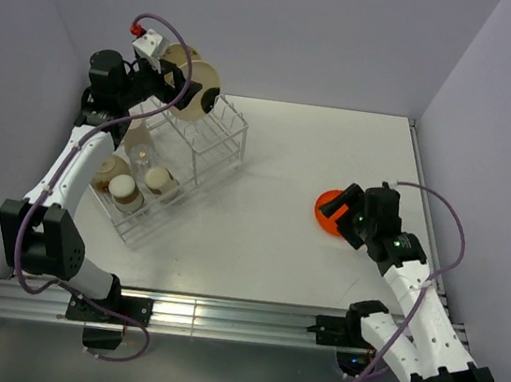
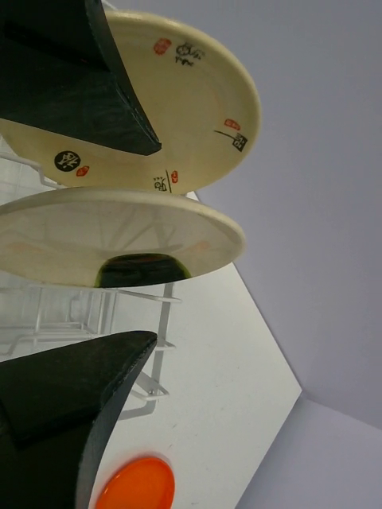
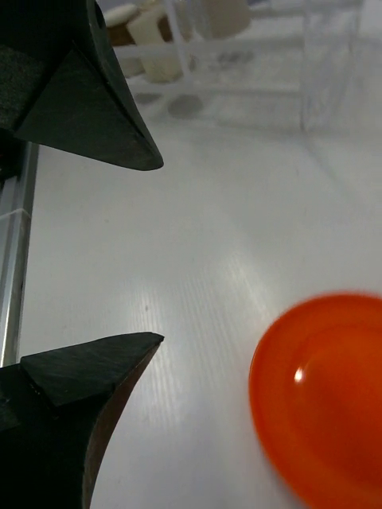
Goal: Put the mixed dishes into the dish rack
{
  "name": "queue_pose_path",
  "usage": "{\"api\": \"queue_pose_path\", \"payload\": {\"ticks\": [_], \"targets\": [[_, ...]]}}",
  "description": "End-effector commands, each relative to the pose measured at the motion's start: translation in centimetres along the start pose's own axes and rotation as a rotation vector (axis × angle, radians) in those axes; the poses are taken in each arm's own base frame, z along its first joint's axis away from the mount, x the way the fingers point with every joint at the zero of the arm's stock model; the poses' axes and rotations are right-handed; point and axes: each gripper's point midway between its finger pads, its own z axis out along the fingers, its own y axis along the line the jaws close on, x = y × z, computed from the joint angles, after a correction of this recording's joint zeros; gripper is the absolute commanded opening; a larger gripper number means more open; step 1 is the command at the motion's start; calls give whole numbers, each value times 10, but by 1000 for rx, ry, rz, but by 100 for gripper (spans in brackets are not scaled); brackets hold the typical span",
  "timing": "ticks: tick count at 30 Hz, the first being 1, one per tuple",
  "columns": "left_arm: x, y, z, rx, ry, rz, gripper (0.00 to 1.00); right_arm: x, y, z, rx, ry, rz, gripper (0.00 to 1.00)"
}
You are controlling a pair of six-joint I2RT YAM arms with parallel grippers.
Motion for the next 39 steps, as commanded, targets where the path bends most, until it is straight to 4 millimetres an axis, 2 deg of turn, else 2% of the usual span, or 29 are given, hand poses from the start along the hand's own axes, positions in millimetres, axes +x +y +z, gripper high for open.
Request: {"api": "queue_pose_path", "payload": {"ticks": [1, 3, 4, 6, 7, 8, 9, 11, 12, 14, 16, 20, 21, 23, 24, 29, 32, 33, 34, 35, 36, 39], "targets": [[-44, -12, -22, -30, -74, 32, 99, 12, -53, 17, 151, -11, 177, 89], [-57, -16, -33, -46, -87, 30, 99, 12, -79, 25, 222, -34, 290, 88], [-57, -15, -37, -68, -83, 23, 99, 19, -96, 30, 268, -32, 327, 86], [-72, -22, -52, -86, -115, 19, 99, 10, -114, 35, 312, -90, 391, 85], [-74, -20, -57, -119, -120, -9, 99, 14, -126, 38, 347, -95, 404, 84], [-76, -20, -63, -142, -124, -29, 99, 6, -135, 42, 365, -126, 433, 83], [-86, -25, -75, -164, -149, -40, 99, 1, -144, 44, 381, -146, 460, 83], [-87, -20, -89, -254, -174, -152, 99, -1, -157, 52, 413, -161, 484, 82], [-81, -20, -94, -280, -160, -201, 99, -3, -163, 54, 427, -167, 501, 82], [-85, -40, -112, -253, -192, -282, 99, -3, -171, 63, 439, -162, 524, 81], [-87, -63, -130, -193, -233, -285, 99, -7, -176, 68, 454, -173, 539, 80], [-106, -104, -165, -87, -327, -295, 99, -6, -186, 85, 482, -147, 566, 80], [-103, -109, -168, -75, -322, -301, 99, -5, -185, 89, 470, -135, 566, 79], [-104, -120, -176, -43, -329, -311, 99, -5, -188, 97, 471, -127, 566, 69], [-107, -127, -183, -24, -338, -303, 99, -11, -185, 99, 464, -136, 557, 67], [-101, -142, -195, 9, -297, -323, 99, -11, -188, 101, 495, -113, 548, 65], [-101, -150, -201, 36, -303, -333, 99, -8, -194, 104, 534, -82, 530, 54], [-102, -153, -204, 43, -308, -331, 99, -10, -194, 105, 540, -77, 522, 47], [-102, -155, -205, 49, -308, -329, 99, -3, -200, 107, 567, -43, 506, 42], [-101, -156, -207, 48, -302, -327, 99, -2, -201, 108, 576, -33, 497, 35], [-102, -157, -209, 48, -303, -322, 99, -1, -203, 110, 583, -22, 488, 18], [-102, -157, -210, 44, -302, -320, 99, -4, -205, 110, 582, -32, 444, 0]]}}
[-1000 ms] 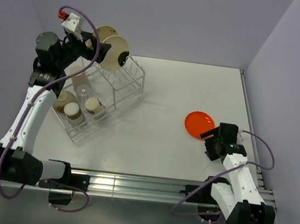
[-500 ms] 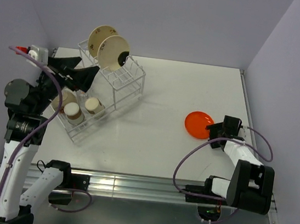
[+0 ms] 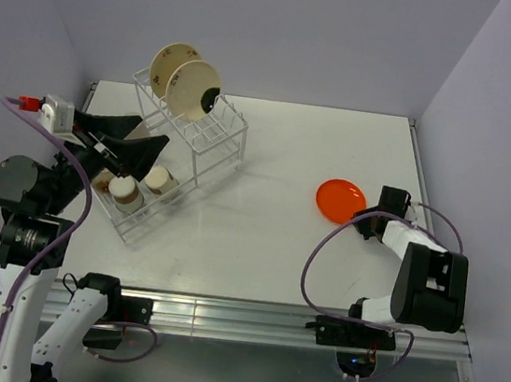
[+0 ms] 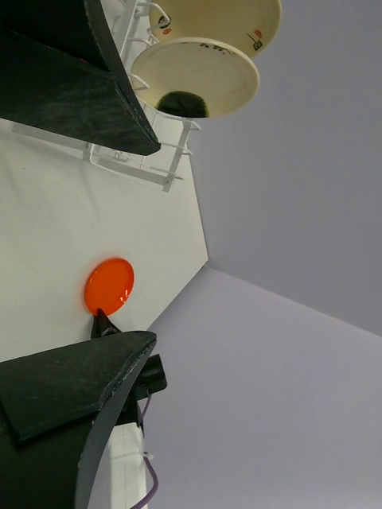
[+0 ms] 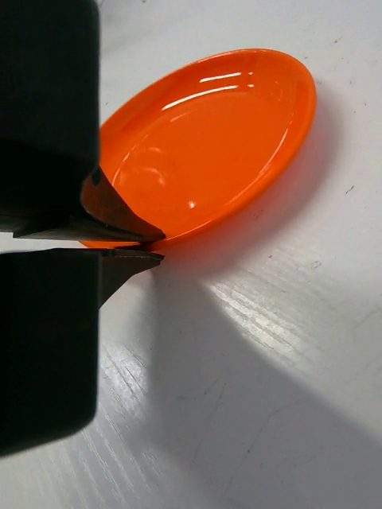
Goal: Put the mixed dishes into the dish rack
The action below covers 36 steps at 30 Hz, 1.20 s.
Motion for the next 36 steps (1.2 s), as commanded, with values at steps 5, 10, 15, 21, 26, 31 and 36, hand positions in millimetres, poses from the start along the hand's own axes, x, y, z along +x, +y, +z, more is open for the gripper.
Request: {"api": "queue_pose_path", "payload": {"ticks": [5, 10, 15, 21, 26, 31, 36], "targets": [[16, -9, 8, 82, 70, -82, 99, 10, -31, 0, 75, 16, -142, 0], [38, -13, 22, 147, 147, -166, 99, 1, 5, -39, -81, -86, -249, 0], [69, -26, 39, 208, 209, -260, 99, 0, 57, -101, -300, -124, -361, 0], [119, -52, 65, 293, 346, -315, 99, 26, 103, -182, -542, -29, -438, 0], [142, -64, 79, 319, 407, -342, 97, 48, 130, -246, -735, 68, -468, 0], [150, -73, 91, 323, 439, -343, 95, 69, 144, -294, -866, 191, -514, 0], [154, -87, 101, 361, 457, -373, 96, 81, 150, -314, -926, 236, -544, 0]]}}
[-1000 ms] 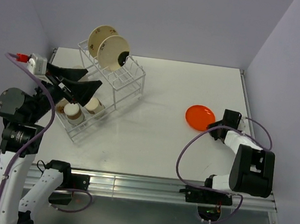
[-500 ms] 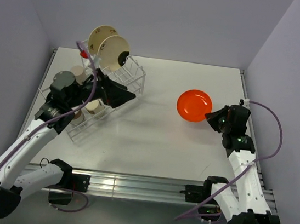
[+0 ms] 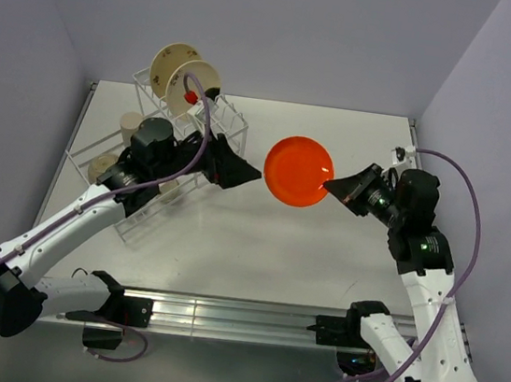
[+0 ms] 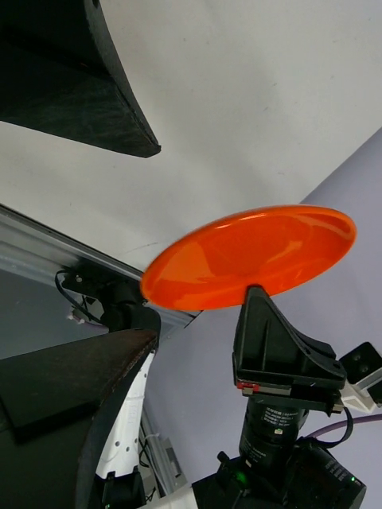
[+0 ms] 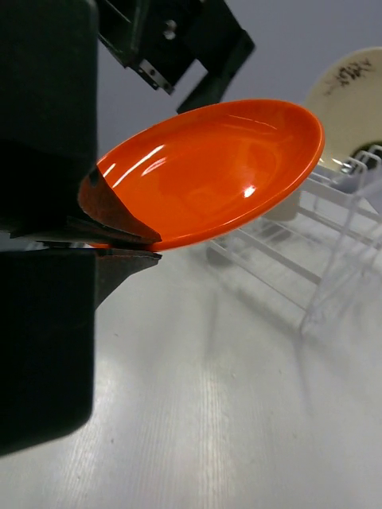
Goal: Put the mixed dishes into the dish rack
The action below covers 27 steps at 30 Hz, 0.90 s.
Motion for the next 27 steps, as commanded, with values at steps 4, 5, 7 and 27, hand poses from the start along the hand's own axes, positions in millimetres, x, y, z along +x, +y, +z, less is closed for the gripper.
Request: {"api": "queue_pose_path", "payload": {"ticks": [4, 5, 7, 27], "targets": [[-25, -46, 18, 128, -45, 18, 95, 10, 46, -13, -161, 61, -39, 0], [-25, -47, 20, 129, -43, 9, 95, 11, 48, -13, -167, 64, -37, 0], [-24, -48, 26, 136, -33, -9, 95, 10, 56, -15, -193, 61, -47, 0], [-90, -33, 7, 30, -46, 126, 0, -33, 58, -26, -50, -130, -131, 96]]}}
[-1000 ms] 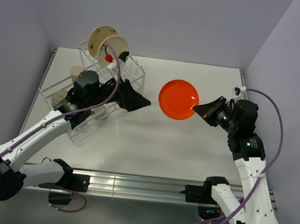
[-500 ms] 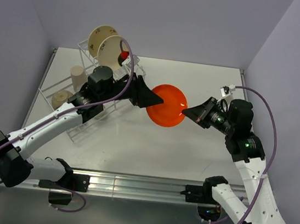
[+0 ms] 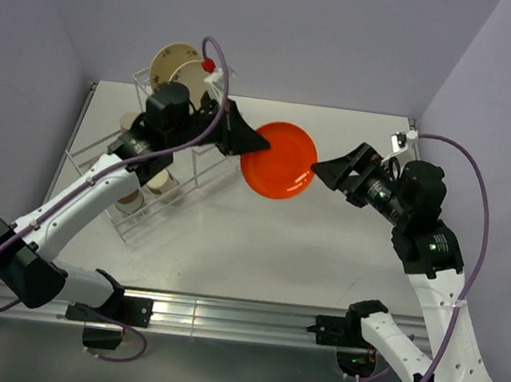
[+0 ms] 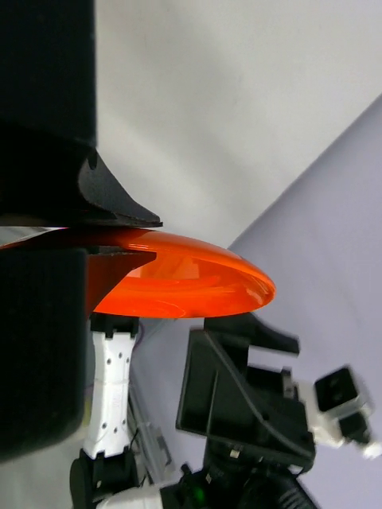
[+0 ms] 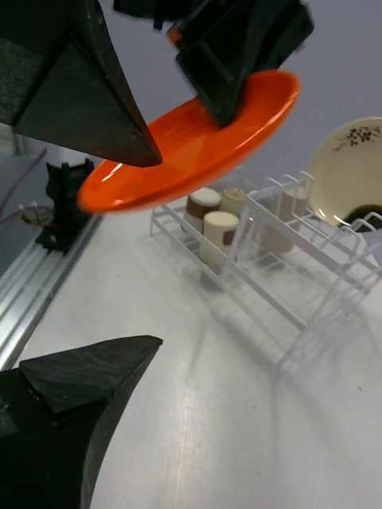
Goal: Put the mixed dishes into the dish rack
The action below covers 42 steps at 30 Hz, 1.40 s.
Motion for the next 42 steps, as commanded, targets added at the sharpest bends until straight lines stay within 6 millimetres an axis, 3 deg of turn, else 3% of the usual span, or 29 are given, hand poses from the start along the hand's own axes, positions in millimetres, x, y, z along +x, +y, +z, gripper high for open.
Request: {"api": "queue_pose_path", "payload": {"ticks": [1, 7, 10, 18, 21, 28, 37, 42], "targets": [[-75, -5, -49, -56, -151, 167, 0, -33, -2, -17, 97, -162, -47, 99], [-137, 22, -107, -359, -270, 428, 0, -33, -19, -17, 151, -184, -81, 98], [-150, 33, -118, -457, -298, 493, 0, -28, -24, -10, 154, -161, -83, 97], [-150, 89, -125, -656, -304, 563, 0, -16, -35, 4, 157, -106, -89, 95], [-148, 101, -128, -695, -315, 610, 0, -13, -40, 6, 162, -94, -91, 95], [-142, 124, -119, -690, -266, 707, 0, -6, -45, 12, 162, -64, -90, 95], [-150, 137, -123, -692, -294, 708, 0, -3, -47, 13, 164, -55, -91, 94], [-145, 147, -118, -663, -260, 717, 0, -1, -49, 13, 168, -48, -89, 94]]}}
